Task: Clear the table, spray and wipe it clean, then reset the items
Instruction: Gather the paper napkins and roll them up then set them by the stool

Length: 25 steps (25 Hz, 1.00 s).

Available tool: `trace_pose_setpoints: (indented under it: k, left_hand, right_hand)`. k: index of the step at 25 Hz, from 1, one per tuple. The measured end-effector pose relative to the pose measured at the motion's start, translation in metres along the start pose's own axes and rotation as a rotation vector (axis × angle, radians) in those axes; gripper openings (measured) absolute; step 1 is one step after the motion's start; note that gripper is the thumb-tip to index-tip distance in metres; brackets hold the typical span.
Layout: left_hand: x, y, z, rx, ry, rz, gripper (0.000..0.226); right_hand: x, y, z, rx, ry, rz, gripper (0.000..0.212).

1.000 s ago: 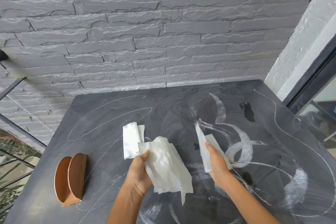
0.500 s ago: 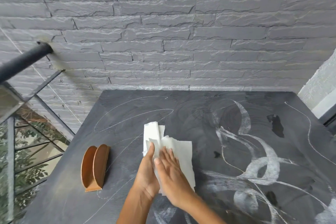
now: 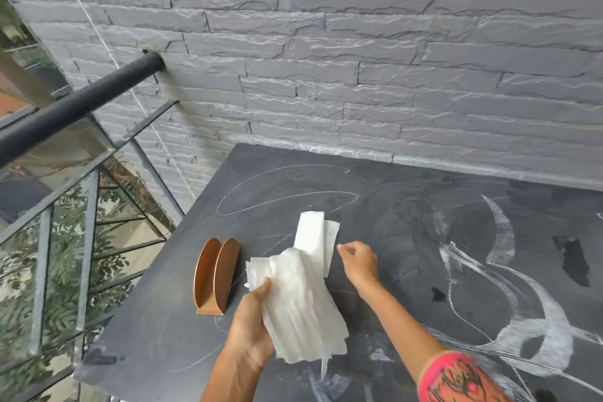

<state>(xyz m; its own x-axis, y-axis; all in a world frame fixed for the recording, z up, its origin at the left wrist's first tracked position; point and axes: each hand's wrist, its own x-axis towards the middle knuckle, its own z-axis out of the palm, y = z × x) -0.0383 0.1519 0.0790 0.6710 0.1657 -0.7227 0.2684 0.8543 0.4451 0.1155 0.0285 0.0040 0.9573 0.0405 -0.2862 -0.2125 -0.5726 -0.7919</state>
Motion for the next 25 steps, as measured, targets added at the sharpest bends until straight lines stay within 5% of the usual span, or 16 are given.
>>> trace_pose_setpoints:
  k: [9, 17, 25]
  left_hand:
    - [-0.004, 0.013, -0.014, -0.037, 0.066, 0.015, 0.027]
    - [0.007, 0.024, -0.019, -0.02, 0.033, 0.036, 0.03]
    - [0.014, 0.031, 0.003, 0.047, -0.073, -0.024, 0.036]
  right_hand:
    - [0.036, -0.007, 0.059, -0.35, 0.1, 0.127, 0.025]
    - [0.021, 0.003, 0.014, 0.464, 0.159, 0.1, 0.011]
    - [-0.012, -0.009, -0.1, 0.757, 0.302, -0.003, 0.031]
